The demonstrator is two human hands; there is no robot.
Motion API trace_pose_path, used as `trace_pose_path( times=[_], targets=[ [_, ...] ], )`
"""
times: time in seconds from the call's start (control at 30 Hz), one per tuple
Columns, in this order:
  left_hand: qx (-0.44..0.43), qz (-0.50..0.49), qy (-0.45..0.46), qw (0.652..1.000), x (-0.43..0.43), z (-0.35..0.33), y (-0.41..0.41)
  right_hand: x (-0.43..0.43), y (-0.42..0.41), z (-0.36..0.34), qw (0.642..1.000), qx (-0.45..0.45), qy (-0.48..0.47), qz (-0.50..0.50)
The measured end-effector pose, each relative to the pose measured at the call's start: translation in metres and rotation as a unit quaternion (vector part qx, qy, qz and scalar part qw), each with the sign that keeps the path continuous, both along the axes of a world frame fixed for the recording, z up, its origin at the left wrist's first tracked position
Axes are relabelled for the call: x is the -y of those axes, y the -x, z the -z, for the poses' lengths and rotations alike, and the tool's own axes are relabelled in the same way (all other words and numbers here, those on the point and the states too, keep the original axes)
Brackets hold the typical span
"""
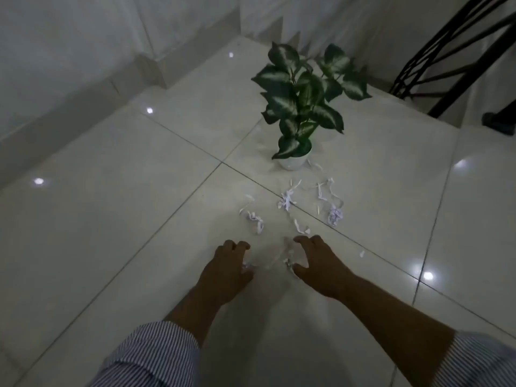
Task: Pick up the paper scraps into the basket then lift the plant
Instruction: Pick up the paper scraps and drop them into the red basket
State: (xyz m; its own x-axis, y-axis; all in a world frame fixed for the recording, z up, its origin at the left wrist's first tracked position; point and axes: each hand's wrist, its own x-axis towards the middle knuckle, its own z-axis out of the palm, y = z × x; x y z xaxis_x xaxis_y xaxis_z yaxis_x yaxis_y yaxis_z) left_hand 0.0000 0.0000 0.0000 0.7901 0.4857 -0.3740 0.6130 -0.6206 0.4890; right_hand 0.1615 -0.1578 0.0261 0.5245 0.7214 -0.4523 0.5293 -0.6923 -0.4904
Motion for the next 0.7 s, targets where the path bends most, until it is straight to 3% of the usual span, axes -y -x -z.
trace_pose_path(
  times=[0.13,0.33,0.53,0.7],
  targets=[
    [0.010,-0.028,-0.031,0.999,0.010,0.026,-0.005,-0.008,-0.005,0.028,0.999,0.020,0.025,-0.022],
    [0.097,-0.084,-0.014,0.992,0.016,0.051,-0.004,-0.010,-0.018,0.061,0.997,0.030,0.010,-0.068],
    [0.126,-0.234,0.062,0.962,0.007,0.048,-0.006,-0.008,-0.027,0.064,0.995,0.041,-0.024,-0.087],
    [0.135,-0.263,0.112,0.949,0.011,0.048,-0.004,-0.008,-0.034,0.067,0.994,0.043,-0.027,-0.092]
  ],
)
